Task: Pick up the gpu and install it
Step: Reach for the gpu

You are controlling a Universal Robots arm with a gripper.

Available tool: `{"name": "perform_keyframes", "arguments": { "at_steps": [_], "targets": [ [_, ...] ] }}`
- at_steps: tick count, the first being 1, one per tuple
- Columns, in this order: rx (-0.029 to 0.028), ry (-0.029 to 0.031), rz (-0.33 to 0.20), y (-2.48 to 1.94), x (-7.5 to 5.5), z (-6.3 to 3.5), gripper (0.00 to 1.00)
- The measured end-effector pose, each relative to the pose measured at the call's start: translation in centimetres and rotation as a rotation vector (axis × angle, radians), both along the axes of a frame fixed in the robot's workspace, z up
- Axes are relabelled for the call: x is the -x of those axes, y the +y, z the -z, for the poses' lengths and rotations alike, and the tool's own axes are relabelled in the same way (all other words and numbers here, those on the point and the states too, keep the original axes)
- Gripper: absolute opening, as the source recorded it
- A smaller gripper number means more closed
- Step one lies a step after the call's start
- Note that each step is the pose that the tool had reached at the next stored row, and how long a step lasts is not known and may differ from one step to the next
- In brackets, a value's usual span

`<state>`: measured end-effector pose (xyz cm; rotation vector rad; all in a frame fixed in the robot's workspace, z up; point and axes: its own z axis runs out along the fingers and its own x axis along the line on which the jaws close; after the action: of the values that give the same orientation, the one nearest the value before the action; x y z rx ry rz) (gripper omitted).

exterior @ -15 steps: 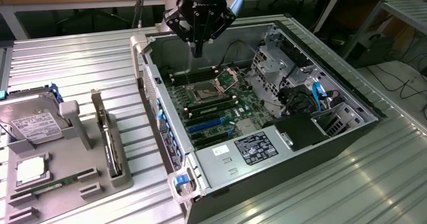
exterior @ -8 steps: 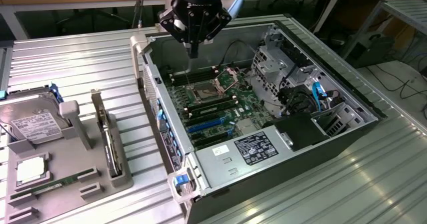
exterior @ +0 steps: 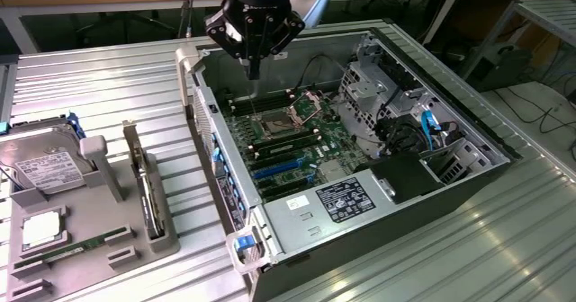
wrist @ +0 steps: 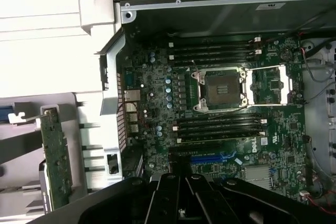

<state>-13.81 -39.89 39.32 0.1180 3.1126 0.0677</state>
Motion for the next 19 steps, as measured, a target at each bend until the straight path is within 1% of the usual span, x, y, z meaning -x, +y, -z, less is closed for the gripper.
{"name": "perform_keyframes", "arguments": {
  "at_steps": [9,12,19],
  "targets": [
    [0.0000,0.0004,0.000,0.00,1.4,0.01,0.11],
    [0.0000,0.0006,0.000,0.00,2.0,0.02,0.11],
    [0.0000,0.0016,0.000,0.00,3.0,0.03,0.11]
  ]
}}
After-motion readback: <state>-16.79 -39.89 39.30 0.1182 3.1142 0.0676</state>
